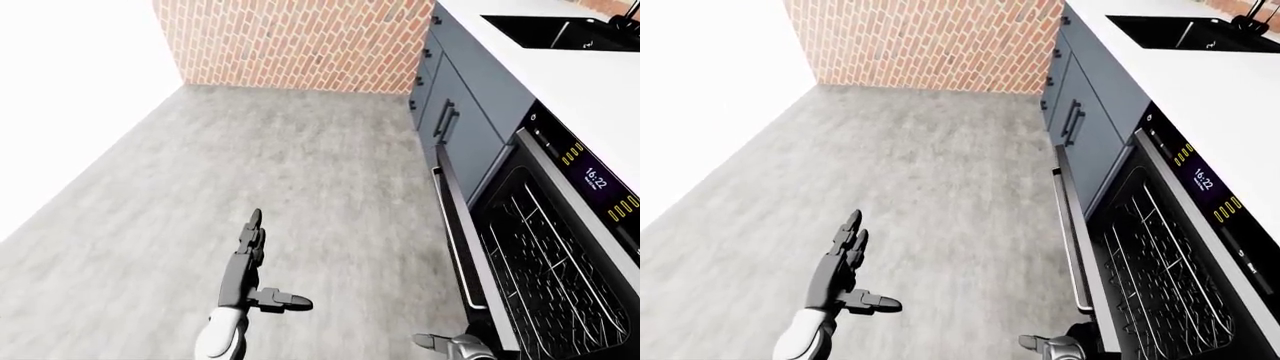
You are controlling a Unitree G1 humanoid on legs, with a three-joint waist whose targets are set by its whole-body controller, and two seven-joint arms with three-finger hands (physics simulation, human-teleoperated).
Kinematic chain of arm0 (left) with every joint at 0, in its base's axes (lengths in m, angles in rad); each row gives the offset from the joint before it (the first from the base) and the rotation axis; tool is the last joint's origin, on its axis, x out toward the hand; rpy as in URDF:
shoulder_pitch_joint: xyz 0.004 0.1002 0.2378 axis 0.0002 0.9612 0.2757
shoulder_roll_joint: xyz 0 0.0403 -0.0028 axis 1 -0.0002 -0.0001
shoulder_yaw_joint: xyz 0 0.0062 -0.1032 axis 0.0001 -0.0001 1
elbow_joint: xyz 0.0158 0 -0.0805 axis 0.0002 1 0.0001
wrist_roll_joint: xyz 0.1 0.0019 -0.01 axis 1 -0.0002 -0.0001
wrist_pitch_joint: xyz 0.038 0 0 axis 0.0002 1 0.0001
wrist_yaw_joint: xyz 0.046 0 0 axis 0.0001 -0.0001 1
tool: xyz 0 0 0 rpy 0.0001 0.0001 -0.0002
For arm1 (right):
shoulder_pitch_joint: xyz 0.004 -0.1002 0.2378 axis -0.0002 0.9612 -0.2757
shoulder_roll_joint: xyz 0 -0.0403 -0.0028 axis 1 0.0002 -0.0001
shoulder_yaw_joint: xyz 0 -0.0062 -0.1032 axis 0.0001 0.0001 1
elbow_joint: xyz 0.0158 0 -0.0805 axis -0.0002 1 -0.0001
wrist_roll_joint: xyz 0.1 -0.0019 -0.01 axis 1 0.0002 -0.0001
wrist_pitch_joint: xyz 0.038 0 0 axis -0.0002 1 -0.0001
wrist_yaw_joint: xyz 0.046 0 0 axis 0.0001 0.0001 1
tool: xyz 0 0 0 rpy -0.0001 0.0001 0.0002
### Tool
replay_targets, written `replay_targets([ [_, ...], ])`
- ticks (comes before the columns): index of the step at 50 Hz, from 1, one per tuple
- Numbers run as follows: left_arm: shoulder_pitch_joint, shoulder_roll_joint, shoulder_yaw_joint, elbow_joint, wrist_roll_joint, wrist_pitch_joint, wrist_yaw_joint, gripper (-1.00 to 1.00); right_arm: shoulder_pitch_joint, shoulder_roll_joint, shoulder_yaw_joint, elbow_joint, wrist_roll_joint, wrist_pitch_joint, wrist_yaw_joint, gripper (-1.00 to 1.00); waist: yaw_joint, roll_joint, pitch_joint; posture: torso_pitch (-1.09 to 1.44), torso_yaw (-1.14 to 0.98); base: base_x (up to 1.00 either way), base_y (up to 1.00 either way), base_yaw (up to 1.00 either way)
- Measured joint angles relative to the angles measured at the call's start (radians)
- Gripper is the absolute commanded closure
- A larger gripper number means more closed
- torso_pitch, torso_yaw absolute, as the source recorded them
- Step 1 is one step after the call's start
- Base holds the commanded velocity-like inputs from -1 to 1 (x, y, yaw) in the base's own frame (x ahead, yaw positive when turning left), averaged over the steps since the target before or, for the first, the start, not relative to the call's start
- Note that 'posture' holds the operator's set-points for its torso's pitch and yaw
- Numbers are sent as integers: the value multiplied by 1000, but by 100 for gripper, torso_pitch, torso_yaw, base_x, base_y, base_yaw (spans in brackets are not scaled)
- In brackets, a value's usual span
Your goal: Close the dishwasher door
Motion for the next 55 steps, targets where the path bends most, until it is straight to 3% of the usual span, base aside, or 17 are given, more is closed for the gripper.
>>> replay_targets([
  [55, 3, -1, -3, -7, -1, 1, 2, -100, 30, -67, 22, -4, -6, 0, -37, -100, -3, -1, 3, 0, 0, 0, 0, 0],
])
